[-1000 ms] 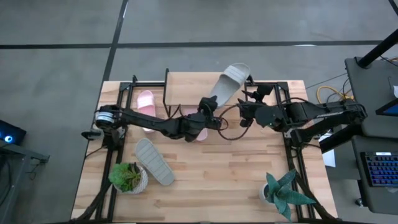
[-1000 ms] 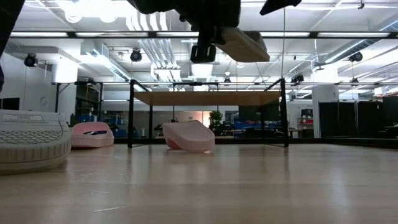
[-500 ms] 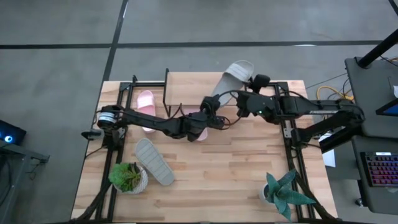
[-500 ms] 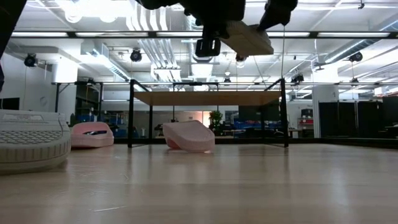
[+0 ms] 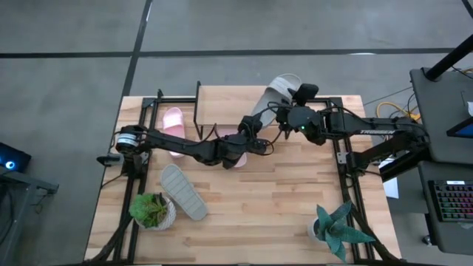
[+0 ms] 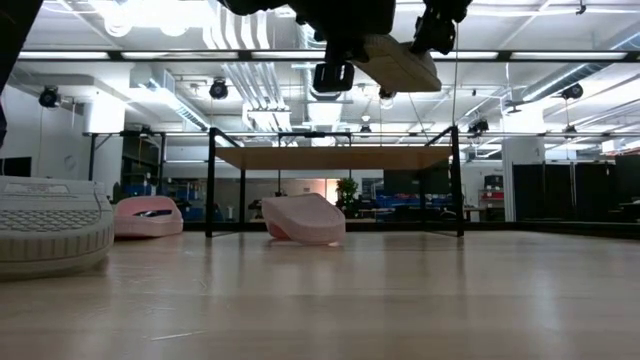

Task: Pick and place slides into the shelf
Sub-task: Put the right gray slide on the shelf

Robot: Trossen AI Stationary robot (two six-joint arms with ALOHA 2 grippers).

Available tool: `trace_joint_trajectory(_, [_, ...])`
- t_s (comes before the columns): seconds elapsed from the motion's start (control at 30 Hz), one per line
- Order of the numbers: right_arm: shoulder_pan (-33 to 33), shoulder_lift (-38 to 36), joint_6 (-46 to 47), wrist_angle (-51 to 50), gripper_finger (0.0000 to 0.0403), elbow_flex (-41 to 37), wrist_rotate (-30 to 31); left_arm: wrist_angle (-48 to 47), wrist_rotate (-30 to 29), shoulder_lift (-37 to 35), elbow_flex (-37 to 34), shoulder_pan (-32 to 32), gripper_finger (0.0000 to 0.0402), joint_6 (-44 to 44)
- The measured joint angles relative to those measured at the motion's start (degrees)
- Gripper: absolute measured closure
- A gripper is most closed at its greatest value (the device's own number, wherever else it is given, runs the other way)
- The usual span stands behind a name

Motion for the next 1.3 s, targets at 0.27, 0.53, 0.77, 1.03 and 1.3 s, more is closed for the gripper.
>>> trace_joint_trajectory(0.27, [-2.0,0.0,0.3,0.3,0.0198,0.0,-0.9,0.0,0.0,0.0,0.0,0.0,0.0371,0.1])
trace_joint_trajectory(0.53, [-2.0,0.0,0.3,0.3,0.0269,0.0,-1.1,0.2,0.0,0.0,0.0,0.0,0.0371,0.1])
trace_joint_trajectory(0.77, [-2.0,0.0,-0.9,-0.3,0.0384,0.0,-1.9,1.4,0.1,0.0,0.0,0.0,0.0371,0.1])
trace_joint_trajectory(1.03, [-2.0,0.0,-1.4,-0.3,0.0393,0.0,-1.7,1.6,0.1,0.0,0.0,0.0,0.0371,0.0])
trace_joint_trajectory(1.3, [-2.0,0.0,-1.4,-0.2,0.0394,0.0,-1.5,1.7,0.4,0.0,0.0,-0.1,0.0303,-1.6])
